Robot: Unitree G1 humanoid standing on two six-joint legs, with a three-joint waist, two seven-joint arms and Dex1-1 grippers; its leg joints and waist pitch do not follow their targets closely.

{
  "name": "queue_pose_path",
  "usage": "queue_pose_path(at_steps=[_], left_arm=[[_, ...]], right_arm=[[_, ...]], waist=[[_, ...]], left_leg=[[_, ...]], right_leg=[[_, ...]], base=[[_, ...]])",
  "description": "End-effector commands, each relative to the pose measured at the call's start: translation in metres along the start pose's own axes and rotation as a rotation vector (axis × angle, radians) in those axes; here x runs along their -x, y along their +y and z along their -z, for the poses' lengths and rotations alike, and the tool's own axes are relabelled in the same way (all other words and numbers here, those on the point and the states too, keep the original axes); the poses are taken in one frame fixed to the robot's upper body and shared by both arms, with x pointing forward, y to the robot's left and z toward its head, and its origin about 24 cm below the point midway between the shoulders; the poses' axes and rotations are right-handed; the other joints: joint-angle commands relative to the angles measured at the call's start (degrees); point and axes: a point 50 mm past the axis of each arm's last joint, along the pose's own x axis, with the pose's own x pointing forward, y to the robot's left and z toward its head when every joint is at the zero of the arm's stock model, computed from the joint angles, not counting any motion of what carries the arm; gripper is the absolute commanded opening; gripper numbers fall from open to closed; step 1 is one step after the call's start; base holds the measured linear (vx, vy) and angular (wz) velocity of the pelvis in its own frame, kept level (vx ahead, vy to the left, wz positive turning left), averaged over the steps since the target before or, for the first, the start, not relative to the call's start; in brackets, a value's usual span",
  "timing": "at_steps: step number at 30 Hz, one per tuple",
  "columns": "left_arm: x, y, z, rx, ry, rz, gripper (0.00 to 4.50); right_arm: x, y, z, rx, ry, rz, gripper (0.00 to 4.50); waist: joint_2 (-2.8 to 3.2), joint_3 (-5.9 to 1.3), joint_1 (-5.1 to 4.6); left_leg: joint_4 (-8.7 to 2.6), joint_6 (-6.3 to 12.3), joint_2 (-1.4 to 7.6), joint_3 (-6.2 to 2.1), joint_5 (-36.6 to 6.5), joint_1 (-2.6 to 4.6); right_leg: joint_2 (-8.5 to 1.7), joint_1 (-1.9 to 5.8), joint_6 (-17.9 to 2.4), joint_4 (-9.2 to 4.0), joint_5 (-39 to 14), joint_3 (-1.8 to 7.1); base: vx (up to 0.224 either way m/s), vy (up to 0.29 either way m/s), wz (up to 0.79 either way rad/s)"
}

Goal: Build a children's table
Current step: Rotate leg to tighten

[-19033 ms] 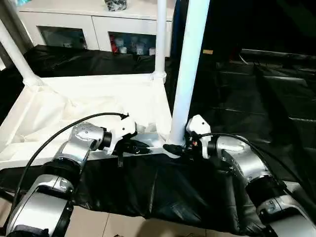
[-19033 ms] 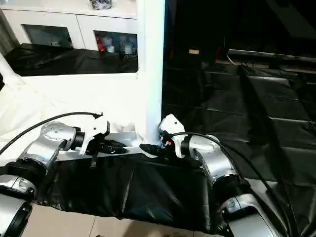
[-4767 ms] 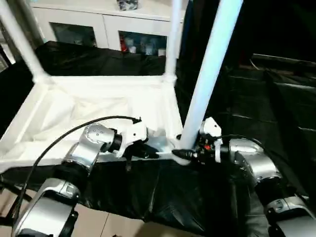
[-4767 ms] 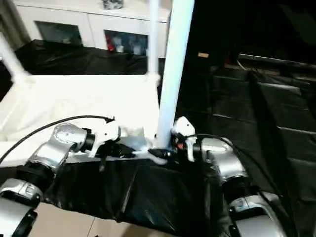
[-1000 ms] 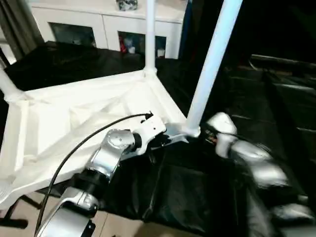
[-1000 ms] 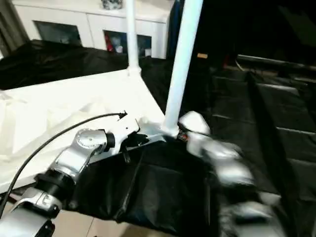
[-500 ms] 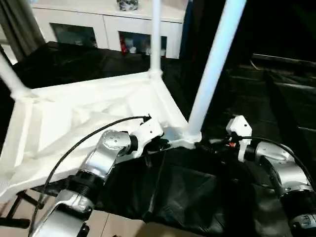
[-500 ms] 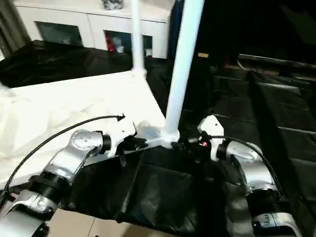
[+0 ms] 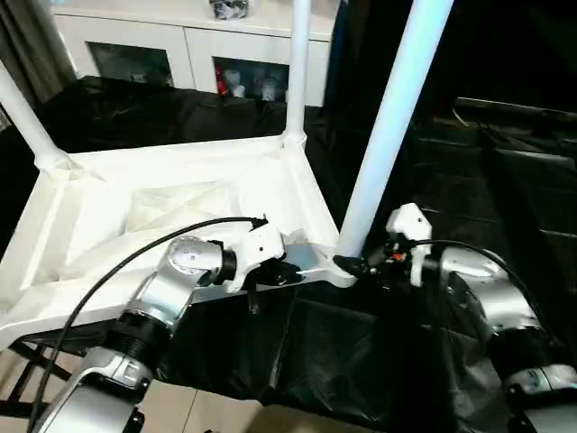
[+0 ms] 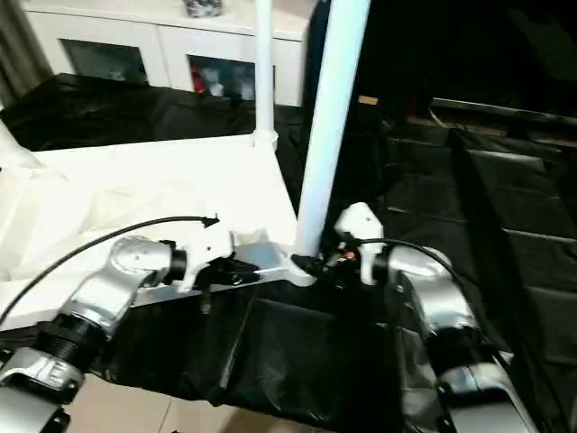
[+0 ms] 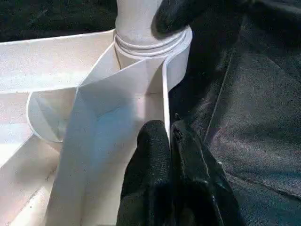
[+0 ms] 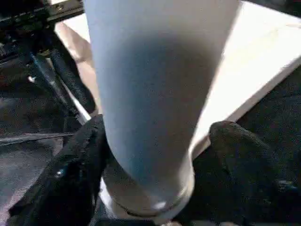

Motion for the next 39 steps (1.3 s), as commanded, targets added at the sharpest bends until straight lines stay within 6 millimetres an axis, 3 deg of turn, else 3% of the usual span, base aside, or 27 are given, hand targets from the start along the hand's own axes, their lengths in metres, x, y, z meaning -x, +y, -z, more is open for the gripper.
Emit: queue_pose_path(at_steps=[1, 12, 16, 22, 23, 24, 25, 26, 29, 31, 32, 35, 36, 37, 39], left_arm=[[0.0, -0.009, 0.017, 0.033, 0.066, 0.07, 0.0], [0.009, -0.004, 0.021, 0.029, 0.093, 0.089, 0.0], [0.016, 0.0, 0.025, 0.04, 0.11, 0.077, 0.0], [0.014, 0.009, 0.024, 0.09, 0.119, -0.032, 0.0], [0.008, 0.011, 0.022, 0.102, 0.12, -0.077, 0.0], [0.002, 0.013, 0.019, 0.115, 0.115, -0.114, 0.0], [0.0, 0.013, 0.018, 0.119, 0.113, -0.126, 0.0], [-0.013, 0.013, 0.011, 0.135, 0.096, -0.169, 0.0], [-0.029, 0.011, 0.001, 0.147, 0.071, -0.189, 0.0], [-0.044, 0.008, -0.008, 0.16, 0.054, -0.212, 0.0], [-0.052, 0.005, -0.013, 0.157, 0.052, -0.201, 0.0], [-0.058, 0.003, -0.015, 0.145, 0.052, -0.192, 0.0], [-0.06, 0.002, -0.016, 0.129, 0.061, -0.189, 0.0], [-0.06, 0.002, -0.016, 0.123, 0.064, -0.189, 0.0], [-0.057, 0.003, -0.014, 0.107, 0.064, -0.186, 0.0]], right_arm=[[0.0, -0.004, -0.003, 0.01, 0.012, -0.007, 3.23], [-0.006, -0.006, -0.003, -0.029, 0.036, -0.092, 2.28], [-0.011, -0.006, -0.001, -0.044, 0.043, -0.103, 2.13], [-0.023, -0.002, 0.008, -0.073, 0.058, -0.005, 2.02], [-0.03, 0.001, 0.014, -0.085, 0.065, 0.076, 2.0], [-0.036, 0.004, 0.018, -0.107, 0.063, 0.142, 1.98], [-0.038, 0.005, 0.02, -0.116, 0.061, 0.167, 1.98], [-0.049, 0.01, 0.027, -0.177, 0.059, 0.3, 1.97], [-0.062, 0.016, 0.032, -0.239, 0.066, 0.429, 1.97], [-0.078, 0.025, 0.034, -0.275, 0.075, 0.517, 1.97], [-0.091, 0.033, 0.03, -0.289, 0.074, 0.532, 1.97], [-0.104, 0.039, 0.022, -0.296, 0.055, 0.531, 1.97], [-0.111, 0.043, 0.014, -0.313, 0.016, 0.524, 1.97], [-0.112, 0.043, 0.012, -0.303, 0.0, 0.514, 1.97], [-0.11, 0.042, 0.006, -0.266, -0.043, 0.496, 2.53]], waist=[[-0.72, -3.1, 0.26], [-0.6, -3.17, 0.29], [-0.53, -3.12, 0.22], [-0.59, -2.6, -0.26], [-0.63, -2.5, -0.38], [-1.32, -2.38, -0.53], [-0.85, -2.11, -0.5], [-1.22, -2.16, -0.75], [-0.99, -2.2, -1.03], [-0.97, -2.21, -1.09], [-0.4, -2.26, -1.15], [-0.48, -2.33, -1.31], [0.09, -2.32, -1.25], [-0.16, -2.33, -1.36], [-0.34, -2.39, -1.25]], left_leg=[[-3.15, 5.27, 1.73, -0.59, -5.44, -0.14], [-2.96, 5.33, 1.72, -0.56, -4.76, -0.32], [-2.99, 4.95, 1.76, -0.6, -5.54, -0.31], [-3.36, 2.48, 1.7, -0.84, -9.66, -0.08], [-3.48, 2.02, 1.66, -0.95, -10.48, -0.07], [-3.57, 1.85, 1.68, -0.91, -10.85, -0.04], [-3.77, 0.89, 1.57, -1.04, -12.32, 0.42], [-3.98, 0.23, 1.67, -1.26, -13.29, 0.27], [-4.42, -1.03, 1.64, -1.66, -15.0, 0.35], [-4.42, -1.44, 1.66, -1.47, -15.54, 0.8], [-4.42, -1.62, 1.54, -1.42, -15.99, 0.87], [-4.51, -1.13, 1.42, -1.43, -17.88, 0.88], [-4.51, -1.14, 1.4, -1.47, -18.23, 0.91], [-4.52, -1.0, 1.38, -1.39, -18.39, 0.8], [-4.56, -0.68, 1.4, -1.43, -18.3, 0.67]], right_leg=[[-4.26, 3.22, -14.8, -3.54, -2.53, 2.56], [-4.28, 3.32, -15.31, -3.2, -1.74, 2.43], [-4.33, 3.21, -15.5, -3.23, -2.5, 2.39], [-4.49, 2.85, -13.51, -4.14, -11.6, 2.54], [-4.57, 2.84, -12.81, -4.38, -13.77, 2.61], [-4.51, 2.7, -12.28, -4.6, -15.11, 2.62], [-4.56, 2.29, -11.05, -5.0, -18.97, 2.69], [-4.69, 2.48, -9.92, -5.18, -21.78, 2.63], [-4.76, 2.24, -8.12, -5.45, -24.71, 2.61], [-4.59, 1.79, -8.57, -5.64, -23.16, 2.68], [-4.48, 1.79, -8.89, -5.69, -21.72, 2.73], [-4.32, 1.79, -9.01, -5.71, -20.47, 2.69], [-4.35, 1.75, -9.04, -5.69, -20.26, 2.73], [-4.28, 1.78, -8.87, -5.83, -20.03, 2.75], [-4.33, 1.94, -8.76, -5.74, -19.78, 2.75]], base=[[0.0, 0.0, 0.0], [0.0, 0.0, 0.0], [0.0, 0.0, 0.0], [0.0, 0.0, 0.0], [0.0, 0.0, 0.0], [0.0, 0.0, 0.0], [0.0, 0.0, 0.0], [0.0, 0.0, 0.0], [0.0, 0.0, 0.0], [0.0, 0.0, 0.0], [0.0, 0.0, 0.0], [0.0, 0.0, 0.0], [0.0, 0.0, 0.0], [0.0, 0.0, 0.0], [0.0, 0.0, 0.0]])
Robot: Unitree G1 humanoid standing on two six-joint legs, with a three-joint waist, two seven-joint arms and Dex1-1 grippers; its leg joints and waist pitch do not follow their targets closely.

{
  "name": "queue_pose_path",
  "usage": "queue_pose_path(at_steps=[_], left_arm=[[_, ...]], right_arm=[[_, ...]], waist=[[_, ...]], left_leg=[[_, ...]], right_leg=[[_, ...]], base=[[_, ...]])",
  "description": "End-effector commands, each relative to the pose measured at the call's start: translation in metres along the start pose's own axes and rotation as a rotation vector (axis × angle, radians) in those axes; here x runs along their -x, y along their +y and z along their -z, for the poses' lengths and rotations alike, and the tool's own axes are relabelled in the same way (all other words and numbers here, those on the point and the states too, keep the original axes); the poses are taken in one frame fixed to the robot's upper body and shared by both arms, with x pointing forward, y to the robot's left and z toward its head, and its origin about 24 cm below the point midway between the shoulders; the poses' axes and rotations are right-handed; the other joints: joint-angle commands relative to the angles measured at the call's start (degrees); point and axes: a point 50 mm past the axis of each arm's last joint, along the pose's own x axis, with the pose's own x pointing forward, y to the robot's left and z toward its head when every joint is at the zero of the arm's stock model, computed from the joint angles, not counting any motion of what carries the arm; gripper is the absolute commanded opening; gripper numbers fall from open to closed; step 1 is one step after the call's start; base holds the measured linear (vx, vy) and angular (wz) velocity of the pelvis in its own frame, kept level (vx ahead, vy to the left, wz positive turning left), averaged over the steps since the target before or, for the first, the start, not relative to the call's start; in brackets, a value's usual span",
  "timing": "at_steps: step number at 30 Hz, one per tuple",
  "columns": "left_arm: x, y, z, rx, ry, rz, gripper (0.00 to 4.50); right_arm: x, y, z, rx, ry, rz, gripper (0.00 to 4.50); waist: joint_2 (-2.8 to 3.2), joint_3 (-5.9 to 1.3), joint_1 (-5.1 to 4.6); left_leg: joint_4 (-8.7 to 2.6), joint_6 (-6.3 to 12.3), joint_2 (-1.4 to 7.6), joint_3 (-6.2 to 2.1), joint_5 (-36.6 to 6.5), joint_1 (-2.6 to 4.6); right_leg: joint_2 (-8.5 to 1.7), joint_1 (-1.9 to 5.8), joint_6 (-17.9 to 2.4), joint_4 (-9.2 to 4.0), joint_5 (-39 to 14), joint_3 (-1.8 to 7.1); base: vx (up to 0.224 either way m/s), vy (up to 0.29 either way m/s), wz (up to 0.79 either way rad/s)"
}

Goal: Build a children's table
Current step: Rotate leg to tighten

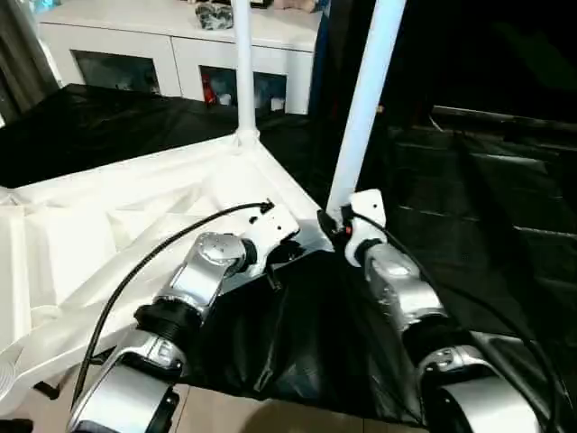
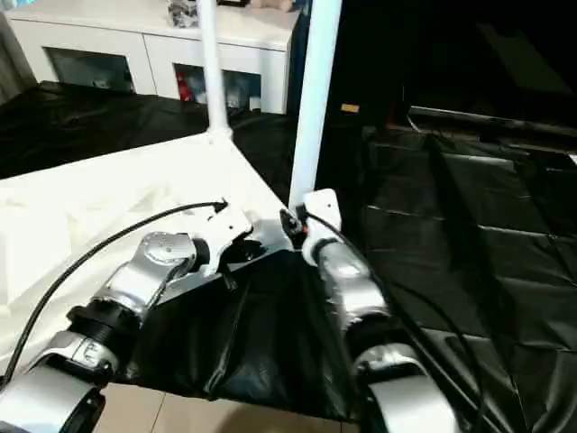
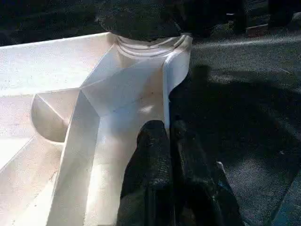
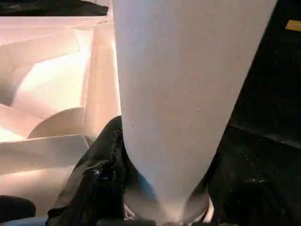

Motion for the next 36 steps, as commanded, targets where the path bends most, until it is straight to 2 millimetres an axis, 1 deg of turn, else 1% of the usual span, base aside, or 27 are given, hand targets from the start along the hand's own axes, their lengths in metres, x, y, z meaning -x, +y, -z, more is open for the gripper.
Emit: queue_pose_path(at_steps=[1, 3, 4, 5, 6, 7, 8, 9, 10, 11, 12, 14, 15, 16, 17, 18, 20, 21, 22, 23, 24, 26, 27, 30, 32, 34, 36], left_arm=[[-0.014, -0.02, -0.003, -0.049, 0.007, 0.101, 0.0], [-0.009, -0.016, 0.0, -0.06, 0.0, 0.107, 0.0], [-0.007, -0.015, 0.001, -0.064, -0.002, 0.11, 0.0], [-0.003, -0.013, 0.004, -0.066, -0.001, 0.118, 0.0], [0.001, -0.012, 0.006, -0.08, -0.011, 0.141, 0.0], [0.005, -0.012, 0.008, -0.09, -0.019, 0.159, 0.0], [0.006, -0.011, 0.008, -0.091, -0.021, 0.163, 0.0], [0.012, -0.009, 0.011, -0.097, -0.034, 0.189, 0.0], [0.016, -0.009, 0.013, -0.098, -0.045, 0.218, 0.0], [0.016, -0.009, 0.013, -0.097, -0.045, 0.221, 0.0], [0.019, -0.008, 0.015, -0.097, -0.044, 0.234, 0.0], [0.025, -0.007, 0.019, -0.123, -0.037, 0.269, 0.0], [0.029, -0.006, 0.02, -0.144, -0.039, 0.286, 0.0], [0.031, -0.006, 0.021, -0.161, -0.041, 0.3, 0.0], [0.036, -0.004, 0.023, -0.159, -0.05, 0.331, 0.0], [0.037, -0.004, 0.023, -0.159, -0.051, 0.341, 0.0], [0.043, -0.003, 0.026, -0.161, -0.04, 0.384, 0.0], [0.045, -0.002, 0.027, -0.165, -0.031, 0.401, 0.0], [0.049, -0.001, 0.029, -0.17, -0.017, 0.426, 0.0], [0.05, -0.001, 0.03, -0.171, -0.016, 0.438, 0.0], [0.052, -0.001, 0.03, -0.167, -0.015, 0.45, 0.0], [0.053, 0.0, 0.031, -0.166, -0.014, 0.458, 0.0], [0.054, 0.0, 0.031, -0.171, -0.01, 0.463, 0.0], [0.056, 0.002, 0.031, -0.174, -0.003, 0.476, 0.0], [0.057, 0.005, 0.031, -0.167, -0.006, 0.472, 0.0], [0.057, 0.006, 0.031, -0.166, -0.006, 0.468, 0.0], [0.057, 0.007, 0.031, -0.152, -0.01, 0.456, 0.0]], right_arm=[[0.0, 0.035, 0.014, -0.022, 0.04, -0.184, 2.67], [0.003, 0.028, 0.01, -0.036, 0.009, -0.225, 2.7], [0.004, 0.026, 0.01, -0.028, 0.005, -0.243, 2.82], [0.006, 0.023, 0.008, 0.008, 0.004, -0.287, 2.82], [0.008, 0.019, 0.008, 0.055, 0.008, -0.328, 3.0], [0.01, 0.015, 0.007, 0.099, 0.013, -0.365, 3.11], [0.011, 0.014, 0.007, 0.108, 0.015, -0.374, 3.11], [0.014, 0.007, 0.007, 0.153, 0.031, -0.433, 3.11], [0.017, 0.001, 0.006, 0.172, 0.039, -0.469, 3.11], [0.017, 0.0, 0.006, 0.174, 0.041, -0.474, 3.11], [0.019, -0.004, 0.005, 0.181, 0.048, -0.494, 3.11], [0.022, -0.013, 0.002, 0.206, 0.063, -0.546, 3.11], [0.024, -0.017, 0.001, 0.231, 0.073, -0.589, 3.11], [0.027, -0.02, -0.001, 0.251, 0.082, -0.624, 3.11], [0.03, -0.025, -0.003, 0.263, 0.104, -0.694, 3.11], [0.031, -0.026, -0.004, 0.267, 0.11, -0.713, 3.11], [0.035, -0.031, -0.007, 0.267, 0.137, -0.791, 3.11], [0.037, -0.032, -0.008, 0.268, 0.148, -0.821, 3.11], [0.039, -0.034, -0.01, 0.268, 0.166, -0.867, 2.96], [0.04, -0.034, -0.01, 0.268, 0.179, -0.892, 2.96], [0.041, -0.034, -0.01, 0.277, 0.191, -0.912, 2.85], [0.041, -0.034, -0.01, 0.28, 0.201, -0.929, 2.85], [0.042, -0.033, -0.009, 0.277, 0.21, -0.945, 2.64], [0.041, -0.03, -0.008, 0.269, 0.21, -0.968, 2.58], [0.04, -0.025, -0.006, 0.242, 0.203, -0.989, 2.57], [0.041, -0.024, -0.005, 0.234, 0.203, -0.996, 2.56], [0.041, -0.022, -0.004, 0.212, 0.192, -0.991, 2.56]], waist=[[0.61, -1.91, 0.03], [0.47, -1.99, 0.1], [0.51, -2.03, 0.17], [0.37, -2.13, 0.22], [0.36, -2.23, 0.24], [0.32, -2.37, 0.29], [0.31, -2.36, 0.28], [0.24, -2.38, 0.26], [0.18, -2.48, 0.41], [0.25, -2.54, 0.51], [0.09, -2.52, 0.52], [0.13, -2.53, 0.58], [0.27, -2.59, 0.77], [0.33, -2.52, 0.75], [0.27, -2.45, 0.91], [0.16, -2.41, 1.01], [0.2, -2.39, 1.42], [0.03, -2.39, 1.5], [0.09, -2.36, 1.73], [0.07, -2.39, 1.94], [0.1, -2.38, 1.99], [-0.01, -2.41, 2.13], [0.0, -2.43, 2.16], [-0.13, -2.43, 2.2], [0.04, -2.42, 2.25], [-0.03, -2.41, 2.21], [0.08, -2.38, 2.22]], left_leg=[[-4.79, 0.0, 1.49, -1.3, -18.08, -0.19], [-4.74, 0.62, 1.46, -1.25, -17.84, -0.28], [-4.78, 1.1, 1.56, -1.29, -16.92, -0.5], [-4.66, 1.39, 1.54, -1.19, -15.65, -0.57], [-4.6, 1.64, 1.53, -1.16, -14.85, -0.63], [-4.45, 2.33, 1.46, -1.1, -12.82, -0.89], [-4.26, 2.78, 1.45, -0.9, -11.62, -0.85], [-4.23, 3.07, 1.43, -0.85, -11.25, -0.84], [-4.14, 3.6, 1.45, -0.81, -10.29, -0.9], [-4.08, 4.1, 1.49, -0.74, -9.1, -0.87], [-4.04, 4.34, 1.51, -0.65, -8.75, -0.83], [-4.08, 4.76, 1.67, -0.65, -7.49, -0.81], [-4.01, 4.93, 1.6, -0.71, -7.57, -0.71], [-3.99, 5.29, 1.74, -0.6, -7.97, -0.65], [-3.99, 5.34, 1.82, -0.51, -8.09, -0.64], [-4.03, 5.32, 1.89, -0.49, -7.97, -0.74], [-3.93, 5.12, 2.08, -0.36, -7.98, -0.65], [-3.9, 5.22, 2.06, -0.33, -8.03, -0.65], [-3.9, 5.2, 2.12, -0.34, -7.97, -0.68], [-3.89, 5.12, 2.14, -0.34, -7.5, -0.62], [-3.92, 5.08, 2.17, -0.35, -7.28, -0.58], [-3.88, 4.9, 2.17, -0.36, -6.42, -0.63], [-3.88, 4.82, 2.16, -0.37, -6.33, -0.62], [-3.88, 4.67, 2.11, -0.35, -6.28, -0.59], [-3.88, 4.42, 2.07, -0.39, -6.4, -0.62], [-3.91, 4.25, 2.08, -0.41, -6.56, -0.63], [-3.94, 4.05, 2.09, -0.41, -6.71, -0.59]], right_leg=[[-4.34, 1.45, -9.01, -5.66, -19.63, 2.68], [-4.35, 1.59, -9.15, -5.63, -19.06, 2.72], [-4.4, 1.79, -9.42, -5.48, -17.93, 2.75], [-4.37, 1.93, -9.94, -5.29, -16.13, 2.77], [-4.35, 2.08, -10.29, -5.12, -14.9, 2.77], [-4.39, 2.36, -10.95, -4.87, -12.48, 2.72], [-4.35, 2.3, -11.71, -4.74, -10.39, 2.72], [-4.35, 2.34, -12.0, -4.69, -9.82, 2.71], [-4.43, 2.51, -12.49, -4.51, -8.63, 2.74], [-4.39, 2.55, -13.13, -4.32, -6.92, 2.75], [-4.36, 2.5, -13.54, -4.28, -6.18, 2.77], [-4.33, 2.6, -14.48, -3.92, -4.18, 2.67], [-4.32, 2.63, -14.55, -3.91, -4.11, 2.58], [-4.27, 2.5, -14.98, -3.92, -3.89, 2.56], [-4.23, 2.55, -15.23, -3.84, -3.73, 2.55], [-4.24, 2.66, -15.26, -3.79, -3.85, 2.51], [-4.26, 2.58, -15.46, -3.63, -4.39, 2.42], [-4.26, 2.6, -15.47, -3.63, -4.58, 2.42], [-4.38, 2.58, -15.38, -3.62, -5.01, 2.45], [-4.42, 2.55, -15.43, -3.53, -4.77, 2.48], [-4.39, 2.5, -15.49, -3.5, -4.63, 2.45], [-4.45, 2.54, -15.6, -3.32, -3.65, 2.44], [-4.46, 2.56, -15.6, -3.28, -3.54, 2.43], [-4.47, 2.54, -15.54, -3.32, -3.91, 2.41], [-4.52, 2.58, -15.29, -3.36, -4.59, 2.44], [-4.49, 2.59, -15.19, -3.37, -4.75, 2.43], [-4.5, 2.57, -15.17, -3.42, -4.94, 2.44]], base=[[0.0, 0.0, 0.0], [0.0, 0.0, 0.0], [0.0, 0.0, 0.0], [0.0, 0.0, 0.0], [0.0, 0.0, 0.0], [0.0, 0.0, 0.0], [0.0, 0.0, 0.0], [0.0, 0.0, 0.0], [0.0, 0.0, 0.0], [0.0, 0.0, 0.0], [0.0, 0.0, 0.0], [0.0, 0.0, 0.0], [0.0, 0.0, 0.0], [0.0, 0.0, 0.0], [0.0, 0.0, 0.0], [0.0, 0.0, 0.0], [0.0, 0.0, 0.0], [0.0, 0.0, 0.0], [0.0, 0.0, 0.0], [0.0, 0.0, 0.0], [0.0, 0.0, 0.0], [0.0, 0.0, 0.0], [0.0, 0.0, 0.0], [0.0, 0.0, 0.0], [0.0, 0.0, 0.0], [0.0, 0.0, 0.0], [0.0, 0.0, 0.0]])
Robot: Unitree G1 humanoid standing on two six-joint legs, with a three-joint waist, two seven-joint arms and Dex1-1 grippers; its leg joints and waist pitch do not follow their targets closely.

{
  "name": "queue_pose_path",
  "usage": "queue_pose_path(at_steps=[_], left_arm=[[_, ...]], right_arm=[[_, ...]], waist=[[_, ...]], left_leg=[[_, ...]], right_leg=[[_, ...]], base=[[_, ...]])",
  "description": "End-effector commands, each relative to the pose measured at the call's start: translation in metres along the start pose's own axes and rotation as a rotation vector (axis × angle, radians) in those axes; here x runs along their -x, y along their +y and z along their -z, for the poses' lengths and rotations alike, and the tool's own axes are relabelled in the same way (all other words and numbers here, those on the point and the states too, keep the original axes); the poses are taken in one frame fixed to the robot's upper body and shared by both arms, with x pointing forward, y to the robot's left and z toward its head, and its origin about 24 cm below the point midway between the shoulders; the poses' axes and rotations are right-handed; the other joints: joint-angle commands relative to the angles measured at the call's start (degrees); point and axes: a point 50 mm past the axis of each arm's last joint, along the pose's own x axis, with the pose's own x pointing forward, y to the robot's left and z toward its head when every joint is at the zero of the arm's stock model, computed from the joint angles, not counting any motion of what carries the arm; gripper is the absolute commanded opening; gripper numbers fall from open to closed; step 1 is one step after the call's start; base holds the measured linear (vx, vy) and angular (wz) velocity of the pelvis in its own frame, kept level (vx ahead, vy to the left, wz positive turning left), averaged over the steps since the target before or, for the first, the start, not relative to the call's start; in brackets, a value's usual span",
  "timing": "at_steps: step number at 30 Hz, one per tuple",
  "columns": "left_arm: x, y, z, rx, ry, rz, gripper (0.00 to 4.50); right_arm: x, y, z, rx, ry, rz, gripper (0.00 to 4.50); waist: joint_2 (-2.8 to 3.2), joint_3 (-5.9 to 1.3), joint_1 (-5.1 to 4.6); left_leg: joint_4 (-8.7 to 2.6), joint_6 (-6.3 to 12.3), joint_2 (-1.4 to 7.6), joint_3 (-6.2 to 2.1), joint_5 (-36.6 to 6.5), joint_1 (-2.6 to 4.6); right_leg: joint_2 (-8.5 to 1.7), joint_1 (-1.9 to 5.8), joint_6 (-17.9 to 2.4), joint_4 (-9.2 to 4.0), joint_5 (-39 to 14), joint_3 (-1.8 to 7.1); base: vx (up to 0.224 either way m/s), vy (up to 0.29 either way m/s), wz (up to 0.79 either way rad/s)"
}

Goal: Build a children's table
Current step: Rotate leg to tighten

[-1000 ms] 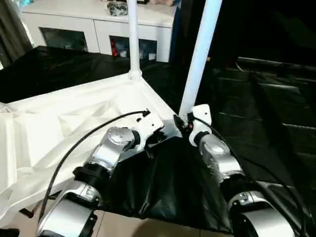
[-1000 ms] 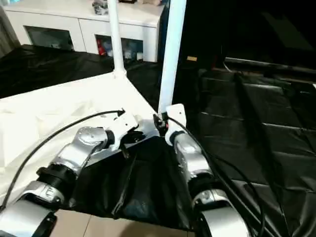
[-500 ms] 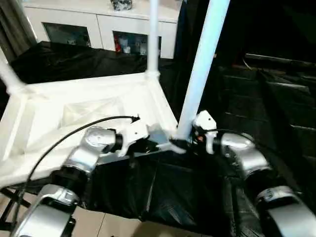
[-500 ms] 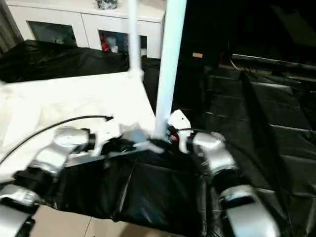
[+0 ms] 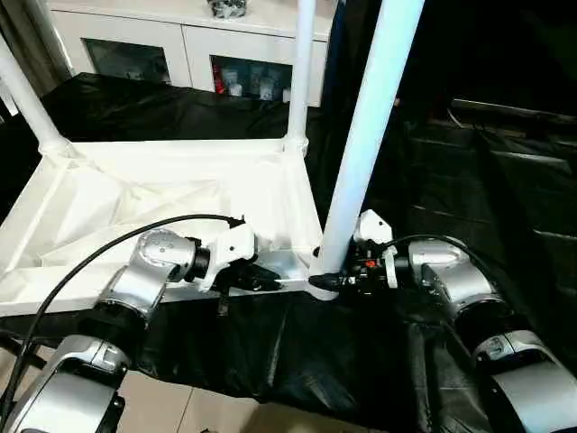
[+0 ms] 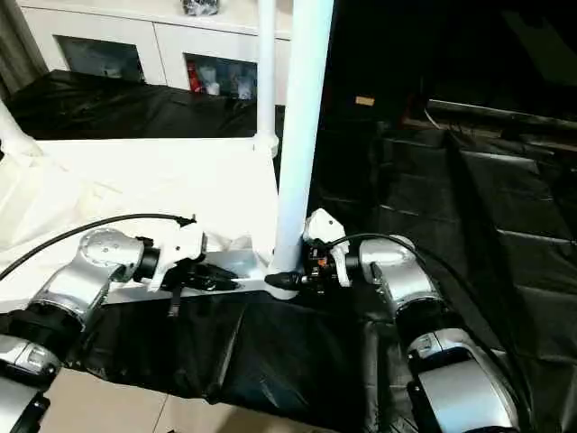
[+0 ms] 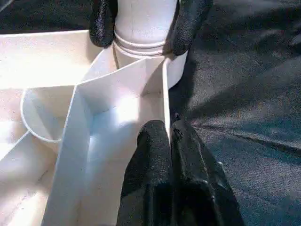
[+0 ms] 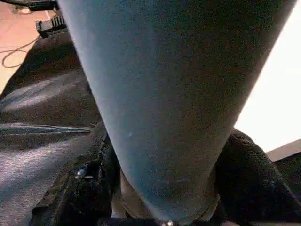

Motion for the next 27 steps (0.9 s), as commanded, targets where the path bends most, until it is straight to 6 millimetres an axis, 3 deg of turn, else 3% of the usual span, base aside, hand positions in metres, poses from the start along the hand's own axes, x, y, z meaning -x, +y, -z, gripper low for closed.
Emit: queue_pose_path(at_steps=[1, 3, 4, 6, 8, 9, 11, 13, 15, 17, 20, 27], left_arm=[[-0.006, -0.002, 0.004, 0.019, 0.025, 0.015, 0.0], [-0.007, -0.001, 0.004, 0.028, 0.027, -0.004, 0.0], [-0.01, 0.002, 0.006, 0.043, 0.051, -0.066, 0.0], [-0.016, 0.003, 0.006, 0.068, 0.059, -0.12, 0.0], [-0.026, 0.002, 0.003, 0.084, 0.056, -0.148, 0.0], [-0.026, 0.002, 0.003, 0.084, 0.056, -0.148, 0.0], [-0.046, 0.001, -0.003, 0.117, 0.047, -0.208, 0.0], [-0.063, -0.001, -0.011, 0.149, 0.021, -0.25, 0.0], [-0.069, -0.001, -0.014, 0.164, 0.009, -0.266, 0.0], [-0.086, -0.002, -0.023, 0.179, -0.011, -0.297, 0.0], [-0.091, -0.003, -0.027, 0.173, -0.016, -0.303, 0.0], [-0.076, 0.0, -0.025, 0.111, -0.021, -0.3, 0.0]], right_arm=[[-0.007, 0.005, 0.002, -0.045, -0.039, -0.016, 2.56], [-0.008, 0.004, 0.003, -0.059, -0.053, 0.02, 2.56], [-0.01, 0.002, 0.007, -0.072, -0.061, 0.123, 2.56], [-0.014, -0.003, 0.013, -0.074, -0.041, 0.295, 2.55], [-0.017, -0.007, 0.02, -0.108, -0.018, 0.455, 2.55], [-0.017, -0.007, 0.02, -0.108, -0.018, 0.455, 2.54], [-0.025, -0.01, 0.027, -0.19, -0.016, 0.681, 2.54], [-0.037, -0.008, 0.029, -0.244, -0.021, 0.779, 2.54], [-0.043, -0.006, 0.029, -0.258, -0.024, 0.798, 2.54], [-0.065, 0.001, 0.022, -0.281, -0.043, 0.826, 2.54], [-0.075, 0.004, 0.017, -0.281, -0.072, 0.817, 2.54], [-0.049, -0.008, 0.002, -0.221, -0.219, 0.824, 3.3]], waist=[[0.0, -2.9, 0.35], [0.11, -2.88, 0.4], [0.13, -2.79, 0.37], [-0.01, -2.5, 0.11], [0.19, -2.32, -0.35], [0.14, -2.25, -0.57], [0.27, -2.26, -1.0], [0.37, -2.32, -1.38], [0.27, -2.28, -1.39], [0.22, -2.39, -1.48], [0.22, -2.52, -1.4], [0.34, -2.62, -1.24]], left_leg=[[-3.26, 3.85, 1.99, -0.54, -7.07, -0.24], [-3.31, 3.57, 2.03, -0.55, -7.21, -0.19], [-3.38, 3.25, 2.03, -0.56, -7.61, -0.19], [-3.62, 2.08, 1.91, -0.68, -9.65, -0.06], [-3.96, 0.25, 1.67, -1.12, -11.85, 0.11], [-4.06, 0.0, 1.68, -1.15, -12.44, 0.05], [-4.16, -0.53, 1.71, -1.21, -13.67, 0.32], [-4.17, -0.7, 1.63, -1.18, -14.14, 0.33], [-4.16, -0.55, 1.57, -1.18, -14.09, 0.35], [-4.1, 0.28, 1.33, -1.18, -14.21, 0.09], [-4.05, 0.94, 1.28, -1.12, -14.53, 0.14], [-4.1, 1.79, 1.43, -1.1, -14.31, -0.13]], right_leg=[[-4.54, 3.05, -14.68, -3.54, -5.56, 2.61], [-4.55, 3.04, -14.47, -3.6, -5.78, 2.64], [-4.54, 2.98, -14.25, -3.67, -6.41, 2.66], [-4.67, 2.84, -13.3, -4.17, -10.55, 2.72], [-4.89, 2.68, -10.87, -5.02, -18.4, 2.82], [-4.82, 2.6, -10.23, -5.18, -19.82, 2.81], [-4.66, 2.25, -9.31, -5.46, -21.44, 2.87], [-4.54, 2.03, -9.37, -5.51, -20.89, 2.9], [-4.42, 2.03, -9.39, -5.54, -20.26, 2.88], [-4.4, 2.17, -8.86, -5.69, -20.24, 2.91], [-4.39, 2.04, -8.39, -5.77, -20.3, 2.95], [-4.42, 2.2, -8.68, -5.55, -17.75, 2.96]], base=[[0.0, 0.0, 0.0], [0.0, 0.0, 0.0], [0.0, 0.0, 0.0], [0.0, 0.0, 0.0], [0.0, 0.0, 0.0], [0.0, 0.0, 0.0], [0.0, 0.0, 0.0], [0.0, 0.0, 0.0], [0.0, 0.0, 0.0], [0.0, 0.0, 0.0], [0.0, 0.0, 0.0], [0.0, 0.0, 0.0]])
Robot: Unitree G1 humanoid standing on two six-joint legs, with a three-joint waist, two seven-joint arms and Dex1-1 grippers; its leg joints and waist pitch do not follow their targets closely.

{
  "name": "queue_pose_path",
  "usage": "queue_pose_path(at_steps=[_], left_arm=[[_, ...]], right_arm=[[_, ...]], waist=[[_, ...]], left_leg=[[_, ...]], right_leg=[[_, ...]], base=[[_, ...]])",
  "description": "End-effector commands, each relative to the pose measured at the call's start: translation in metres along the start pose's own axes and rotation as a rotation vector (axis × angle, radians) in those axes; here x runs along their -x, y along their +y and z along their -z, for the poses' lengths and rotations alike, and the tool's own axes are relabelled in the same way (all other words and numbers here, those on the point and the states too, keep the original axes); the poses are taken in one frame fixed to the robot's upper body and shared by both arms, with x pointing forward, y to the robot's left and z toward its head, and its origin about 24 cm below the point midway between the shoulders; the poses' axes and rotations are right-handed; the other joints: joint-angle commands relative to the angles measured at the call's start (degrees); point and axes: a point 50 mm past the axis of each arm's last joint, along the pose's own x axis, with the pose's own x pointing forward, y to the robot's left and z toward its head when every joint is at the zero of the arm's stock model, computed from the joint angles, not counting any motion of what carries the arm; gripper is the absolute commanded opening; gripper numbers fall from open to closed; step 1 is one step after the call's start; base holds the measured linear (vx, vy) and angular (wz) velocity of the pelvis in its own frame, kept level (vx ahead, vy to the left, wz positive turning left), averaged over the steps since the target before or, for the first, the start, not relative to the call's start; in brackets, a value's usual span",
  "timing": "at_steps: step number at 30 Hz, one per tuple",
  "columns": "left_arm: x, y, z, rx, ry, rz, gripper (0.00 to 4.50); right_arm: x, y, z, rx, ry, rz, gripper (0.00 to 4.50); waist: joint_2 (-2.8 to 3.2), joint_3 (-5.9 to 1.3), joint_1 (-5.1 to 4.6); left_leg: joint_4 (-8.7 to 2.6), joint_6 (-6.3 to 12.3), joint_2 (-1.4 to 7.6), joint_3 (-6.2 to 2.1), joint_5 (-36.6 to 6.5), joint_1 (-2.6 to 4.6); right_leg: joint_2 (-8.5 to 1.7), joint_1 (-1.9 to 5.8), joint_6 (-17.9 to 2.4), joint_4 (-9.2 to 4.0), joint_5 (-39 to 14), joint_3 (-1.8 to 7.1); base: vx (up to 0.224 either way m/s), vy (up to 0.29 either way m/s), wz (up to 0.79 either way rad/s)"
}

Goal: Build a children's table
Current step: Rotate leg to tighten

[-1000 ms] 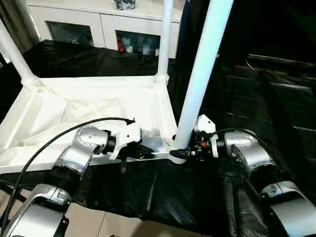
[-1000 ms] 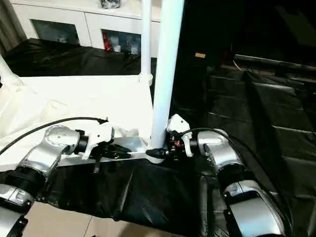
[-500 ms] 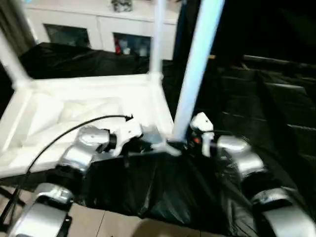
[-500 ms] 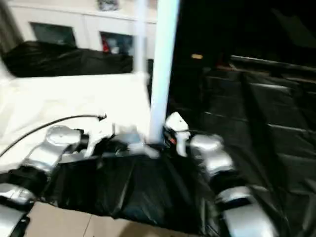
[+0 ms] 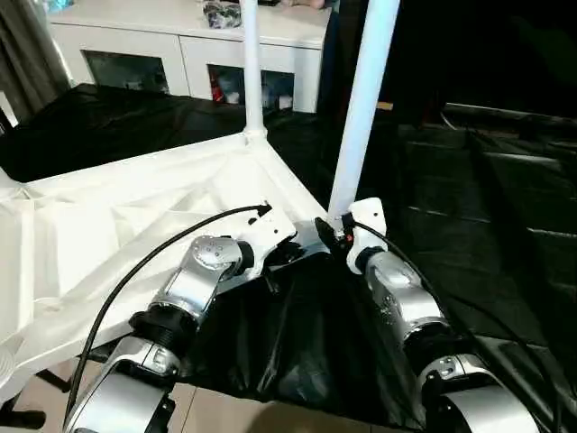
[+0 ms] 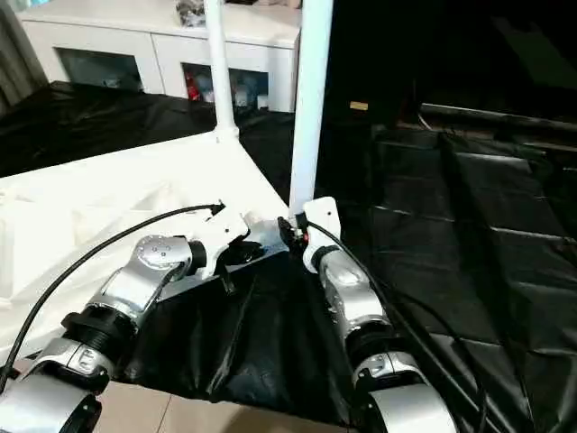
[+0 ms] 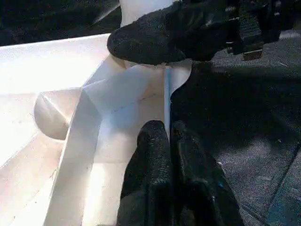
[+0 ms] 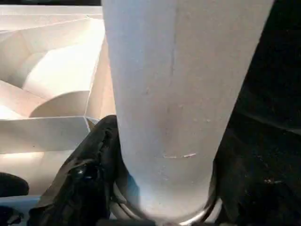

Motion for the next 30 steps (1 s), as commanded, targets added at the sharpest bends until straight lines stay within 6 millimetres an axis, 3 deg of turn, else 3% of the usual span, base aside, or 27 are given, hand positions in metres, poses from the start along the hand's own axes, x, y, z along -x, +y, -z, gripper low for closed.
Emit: queue_pose_path(at_steps=[1, 3, 7, 8, 10, 13, 16, 20, 30], left_arm=[[-0.009, -0.019, 0.002, -0.013, -0.012, 0.107, 0.0], [0.0, -0.015, 0.008, -0.036, 0.0, 0.149, 0.0], [0.011, -0.012, 0.011, -0.069, -0.016, 0.208, 0.0], [0.013, -0.011, 0.012, -0.071, -0.017, 0.221, 0.0], [0.02, -0.009, 0.015, -0.078, -0.001, 0.277, 0.0], [0.027, -0.007, 0.018, -0.089, 0.018, 0.332, 0.0], [0.032, -0.003, 0.021, -0.077, 0.025, 0.37, 0.0], [0.04, 0.001, 0.023, -0.097, 0.042, 0.444, 0.0], [0.041, 0.005, 0.023, -0.092, 0.053, 0.456, 0.0]], right_arm=[[0.0, 0.007, -0.003, 0.006, -0.019, -0.104, 3.34], [0.005, -0.001, -0.005, 0.05, 0.004, -0.19, 3.57], [0.012, -0.012, -0.008, 0.104, 0.031, -0.328, 3.57], [0.014, -0.013, -0.009, 0.112, 0.037, -0.358, 3.57], [0.02, -0.018, -0.011, 0.151, 0.064, -0.482, 3.57], [0.027, -0.023, -0.013, 0.167, 0.09, -0.596, 3.57], [0.033, -0.027, -0.016, 0.167, 0.116, -0.692, 3.24], [0.04, -0.03, -0.016, 0.209, 0.183, -0.826, 2.81], [0.039, -0.026, -0.013, 0.177, 0.203, -0.86, 2.52]], waist=[[-0.19, -2.23, 0.07], [-0.3, -2.35, 0.29], [-0.35, -2.95, 0.44], [-0.29, -2.87, 0.51], [-0.38, -2.76, 0.66], [-0.29, -2.49, 1.09], [-0.35, -2.44, 1.36], [-0.34, -2.57, 1.64], [-0.26, -2.62, 2.14]], left_leg=[[-4.07, 2.27, 1.65, -0.97, -13.47, -0.37], [-3.88, 3.06, 1.56, -0.87, -12.03, -0.38], [-3.26, 5.71, 1.48, -0.64, -5.33, -0.97], [-3.16, 6.43, 1.61, -0.5, -4.34, -0.87], [-3.15, 7.08, 1.6, -0.49, -5.25, -0.87], [-3.29, 6.25, 1.94, -0.4, -6.79, -0.76], [-3.33, 5.16, 2.01, -0.41, -7.93, -0.64], [-3.17, 5.09, 1.98, -0.4, -7.43, -0.63], [-3.18, 4.36, 2.03, -0.45, -6.76, -0.57]], right_leg=[[-4.36, 1.98, -9.48, -5.18, -15.84, 2.78], [-4.28, 2.32, -10.33, -4.92, -12.87, 2.72], [-4.26, 3.02, -13.43, -3.47, -1.35, 2.69], [-4.21, 2.84, -14.37, -3.26, 1.14, 2.68], [-4.28, 2.96, -14.93, -3.37, 0.46, 2.56], [-4.22, 2.87, -14.63, -3.61, -3.17, 2.44], [-4.14, 2.85, -14.46, -3.59, -4.8, 2.38], [-4.31, 2.85, -14.44, -3.54, -4.73, 2.42], [-4.36, 2.9, -14.92, -3.33, -3.65, 2.37]], base=[[0.0, 0.0, 0.0], [0.0, 0.0, 0.0], [0.0, 0.0, 0.0], [0.0, 0.0, 0.0], [0.0, 0.0, 0.0], [0.0, 0.0, 0.0], [0.0, 0.0, 0.0], [0.0, 0.0, 0.0], [0.0, 0.0, 0.0]])
